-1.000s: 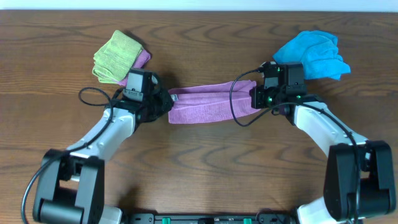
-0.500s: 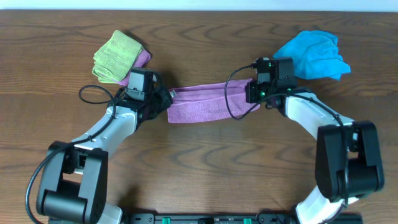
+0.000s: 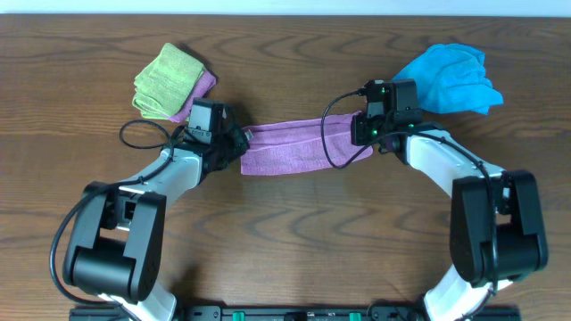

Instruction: Fold the cloth

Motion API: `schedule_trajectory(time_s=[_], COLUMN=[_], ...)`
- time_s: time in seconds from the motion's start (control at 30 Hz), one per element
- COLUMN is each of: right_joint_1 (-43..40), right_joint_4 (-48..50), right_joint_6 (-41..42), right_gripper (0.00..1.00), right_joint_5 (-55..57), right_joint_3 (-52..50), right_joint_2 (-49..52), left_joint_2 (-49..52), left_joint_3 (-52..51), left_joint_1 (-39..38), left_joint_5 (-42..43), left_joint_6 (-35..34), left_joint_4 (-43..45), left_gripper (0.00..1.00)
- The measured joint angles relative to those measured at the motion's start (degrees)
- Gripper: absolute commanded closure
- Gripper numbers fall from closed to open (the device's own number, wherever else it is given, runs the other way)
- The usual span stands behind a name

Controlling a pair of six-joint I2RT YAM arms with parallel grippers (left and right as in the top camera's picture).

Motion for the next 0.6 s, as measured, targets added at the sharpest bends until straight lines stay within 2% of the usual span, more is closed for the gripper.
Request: schedule_trajectory(time_s=[0.07,0.1,0.13,0.23,0.37,0.6], right_joint_1=[0.00,-0.02,-0.02,-0.02,-0.02,-0.02], right_joint_4=[-0.17,-0.42,-0.61,-1.11,-2.78,-5.07], right_joint_6=[0.13,-0.04,0.11,0.04,0.04,0.22], right_gripper=[0.65,0.60,0.58,0.56,0.55,0.40], right_joint_5=[0.46,0.98,1.42,2.12,2.51,2.89], right_joint_3=[0.04,0.04,0.04,0.04,0.09,0.09], right_joint_2=[0.52,0.87,1.09,1.31,1.25,-1.42], left_joint_2=[0.37,0.52,0.63,0.66,0.66,-2.12], left_joint_3=[0.00,0.00,0.00,0.00,0.00,0.00], left_joint_1=[0.02,0.07,0.17,0.68,1.42,1.70], left_joint_5=[-0.48,-0.90,-1.31,-2.34,-2.80,-3.26], left_joint_6=[0.00,0.13,0.20,0.28,0.76,2.21], left_joint_4=[-0.02,-0.02,0.02,0.72,1.11,1.07], left_gripper=[0.90,0.83,0.76,0.66,0.46,0.37])
